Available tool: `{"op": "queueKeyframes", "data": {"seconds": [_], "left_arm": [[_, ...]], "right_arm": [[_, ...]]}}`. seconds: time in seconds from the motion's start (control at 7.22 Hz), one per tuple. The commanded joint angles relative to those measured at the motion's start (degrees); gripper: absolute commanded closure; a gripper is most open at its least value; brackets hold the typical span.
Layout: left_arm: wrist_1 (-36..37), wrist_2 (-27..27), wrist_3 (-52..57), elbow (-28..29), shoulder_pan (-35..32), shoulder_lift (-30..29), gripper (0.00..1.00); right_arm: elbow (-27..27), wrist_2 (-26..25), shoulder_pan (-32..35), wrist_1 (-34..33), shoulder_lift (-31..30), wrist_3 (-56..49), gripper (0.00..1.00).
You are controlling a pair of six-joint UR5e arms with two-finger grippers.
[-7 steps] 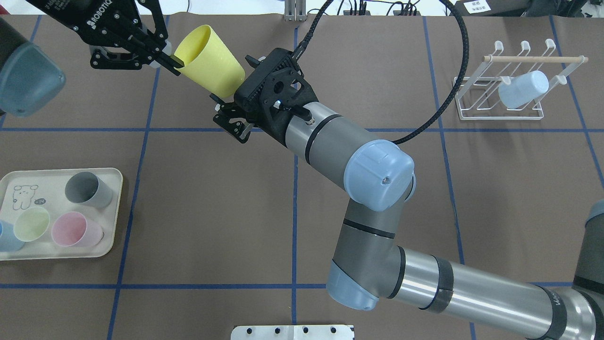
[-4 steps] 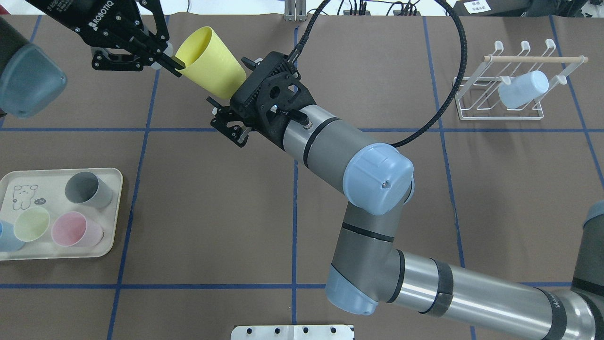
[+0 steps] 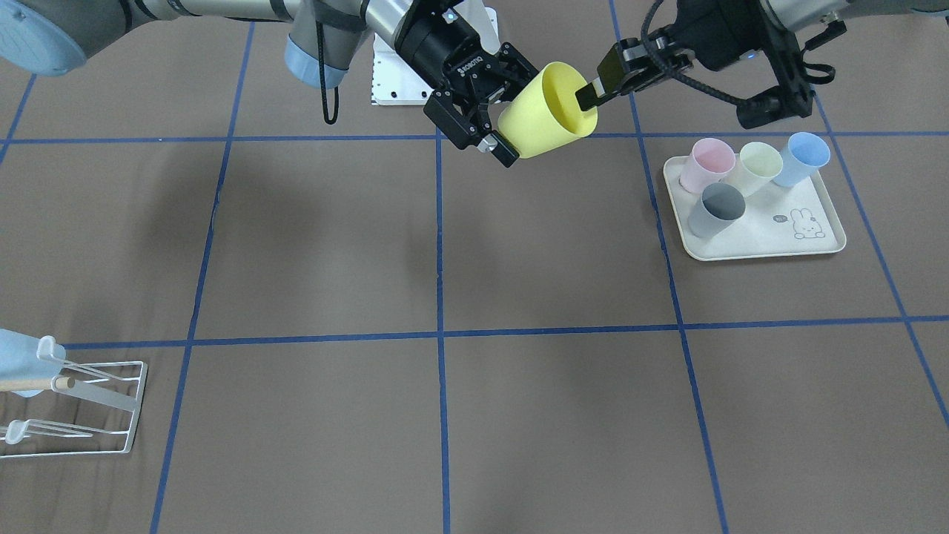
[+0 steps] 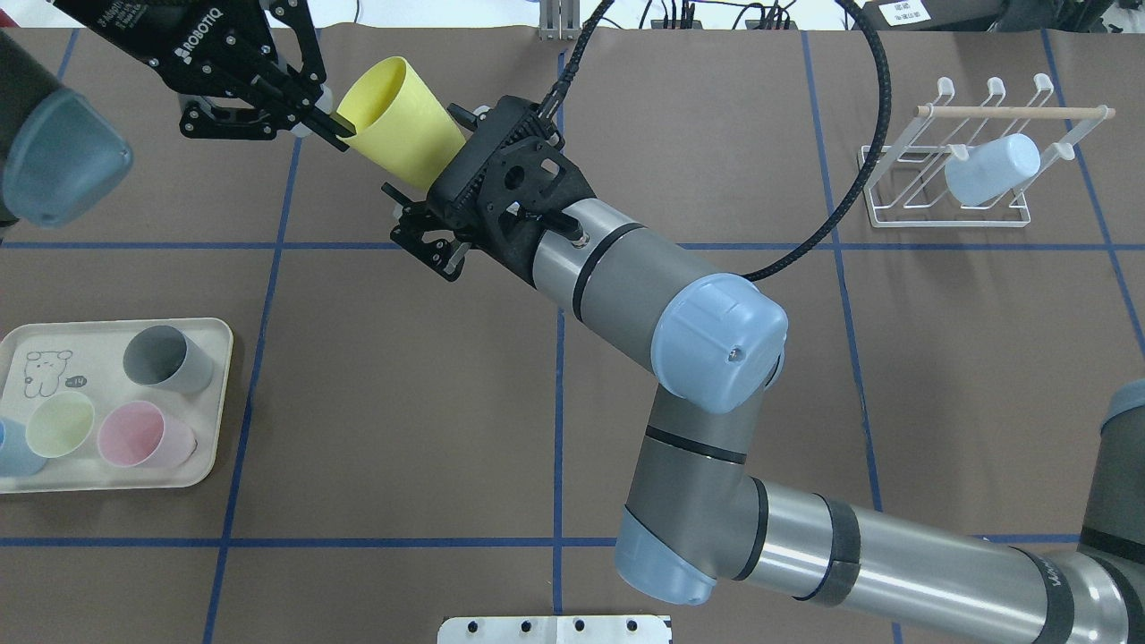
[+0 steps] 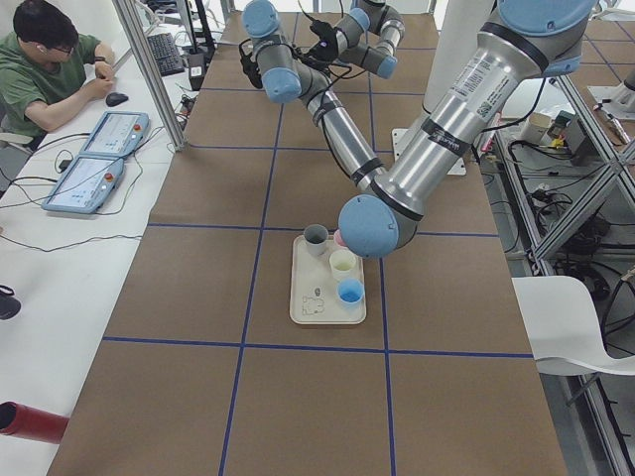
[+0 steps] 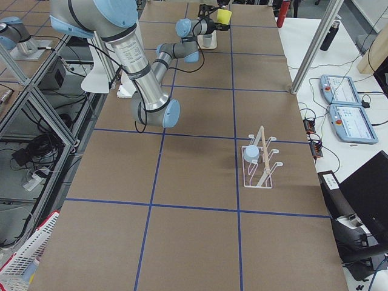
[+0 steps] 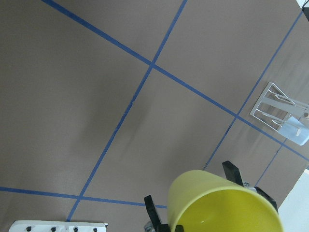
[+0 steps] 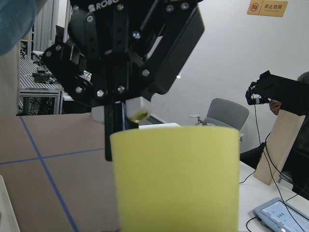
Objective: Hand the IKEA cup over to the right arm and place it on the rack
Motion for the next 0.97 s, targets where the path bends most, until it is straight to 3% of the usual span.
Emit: {"op": "queueKeyframes", "data": {"seconds": [0.0,0.28,0.42,0.55,0.83], "left_arm": [[0.0,0.0,0.0,0.03,0.04,0.0,1.0],[-0.35,0.0,0.0,0.03,0.04,0.0,1.0],[-0.61,0.0,0.0,0.12,0.04,0.0,0.9],[-1.22,0.0,0.35,0.21,0.04,0.0,0.01],[-2.02,0.0,0.53,0.21,-0.39,-0.09,0.0]], "right_arm": [[0.05,-0.03,-0.05,0.0,0.05,-0.08,0.15],[0.31,-1.51,-0.13,-0.09,0.05,-0.08,0.36],[0.31,-1.87,-0.14,-0.17,0.05,-0.08,0.41],[0.31,-2.05,-0.31,-0.17,0.05,-0.17,0.41],[0.31,-2.05,-0.75,-0.26,-0.3,-0.17,0.42]]}}
